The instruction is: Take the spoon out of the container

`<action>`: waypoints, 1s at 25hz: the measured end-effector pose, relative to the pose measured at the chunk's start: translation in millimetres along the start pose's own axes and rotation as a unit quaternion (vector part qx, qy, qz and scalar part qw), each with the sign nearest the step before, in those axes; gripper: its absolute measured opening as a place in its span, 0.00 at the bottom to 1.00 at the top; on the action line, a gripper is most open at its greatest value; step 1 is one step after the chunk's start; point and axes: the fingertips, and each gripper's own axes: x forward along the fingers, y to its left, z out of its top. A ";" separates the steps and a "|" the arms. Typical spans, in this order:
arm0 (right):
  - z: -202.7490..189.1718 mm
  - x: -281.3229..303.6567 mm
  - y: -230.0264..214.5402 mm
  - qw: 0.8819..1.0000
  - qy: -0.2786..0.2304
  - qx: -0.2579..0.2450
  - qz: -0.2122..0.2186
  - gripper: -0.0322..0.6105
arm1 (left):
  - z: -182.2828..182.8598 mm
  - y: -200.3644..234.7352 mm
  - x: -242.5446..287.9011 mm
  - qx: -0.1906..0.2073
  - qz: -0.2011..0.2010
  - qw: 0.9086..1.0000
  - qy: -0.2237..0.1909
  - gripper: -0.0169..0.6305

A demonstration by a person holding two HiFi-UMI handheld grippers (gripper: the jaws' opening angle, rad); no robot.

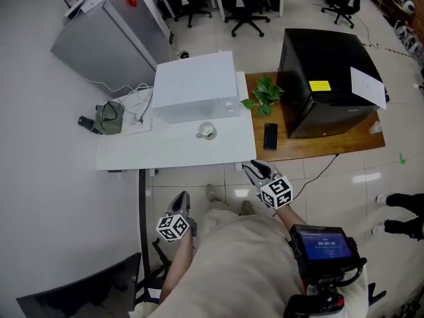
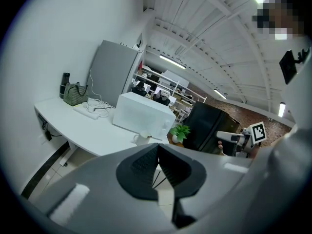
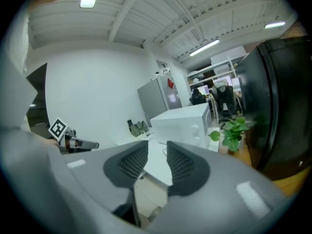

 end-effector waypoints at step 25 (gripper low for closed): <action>32.7 164.0 -16.2 0.998 0.058 0.005 -0.034 0.24 | 123.4 86.9 152.3 0.029 -0.080 0.995 0.050 0.00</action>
